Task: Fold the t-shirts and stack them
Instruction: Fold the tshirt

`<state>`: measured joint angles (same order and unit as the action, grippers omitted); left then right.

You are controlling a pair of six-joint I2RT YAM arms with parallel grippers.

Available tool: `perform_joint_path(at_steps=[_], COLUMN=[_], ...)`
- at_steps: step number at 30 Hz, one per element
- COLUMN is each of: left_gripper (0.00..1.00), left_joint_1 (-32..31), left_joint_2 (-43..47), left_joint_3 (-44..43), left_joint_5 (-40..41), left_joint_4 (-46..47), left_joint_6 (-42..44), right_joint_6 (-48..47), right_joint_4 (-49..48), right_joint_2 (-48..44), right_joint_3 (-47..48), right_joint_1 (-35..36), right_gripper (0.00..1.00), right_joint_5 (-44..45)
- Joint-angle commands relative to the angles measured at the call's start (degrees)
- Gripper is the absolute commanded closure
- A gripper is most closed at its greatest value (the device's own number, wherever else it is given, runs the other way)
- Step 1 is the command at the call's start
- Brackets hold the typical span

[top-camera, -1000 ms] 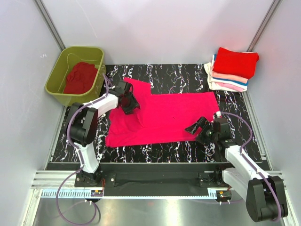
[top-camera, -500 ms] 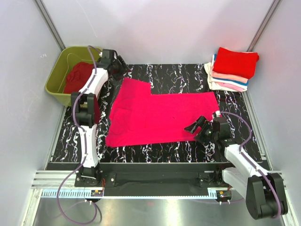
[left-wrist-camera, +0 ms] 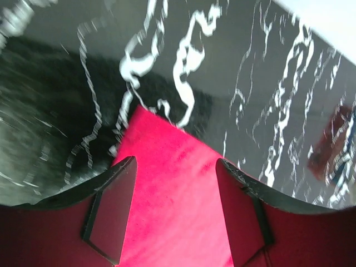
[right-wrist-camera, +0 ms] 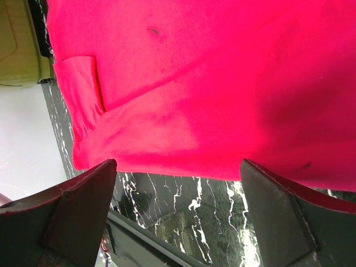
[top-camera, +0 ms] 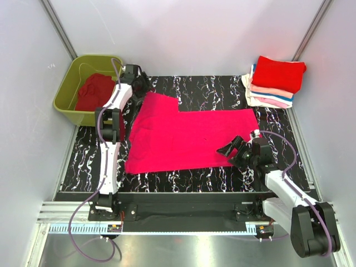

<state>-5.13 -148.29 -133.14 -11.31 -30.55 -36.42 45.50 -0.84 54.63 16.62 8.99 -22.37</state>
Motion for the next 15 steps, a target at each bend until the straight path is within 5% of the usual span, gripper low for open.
perform_joint_path(at_steps=[1,9,15], left_gripper=[0.36,0.32,0.30], left_joint_1=[0.47,0.38,-0.76], left_joint_2=[0.89,1.17,-0.34], left_joint_3=[-2.91,-4.14,-2.05], left_joint_5=[7.16,11.22,3.15], left_joint_4=[0.84,-0.82,-1.89], left_joint_6=[3.37,4.43,-0.48], right_joint_6=[0.12,0.03,-0.05], right_joint_4=[-3.55,-4.78,-5.22], right_joint_2=[1.00,3.20,4.25], right_joint_3=[-0.01,0.25,0.60], right_joint_1=[0.23,0.23,0.23], right_gripper=[0.01,0.01,0.01], right_joint_5=[-1.80,-2.68,-2.94])
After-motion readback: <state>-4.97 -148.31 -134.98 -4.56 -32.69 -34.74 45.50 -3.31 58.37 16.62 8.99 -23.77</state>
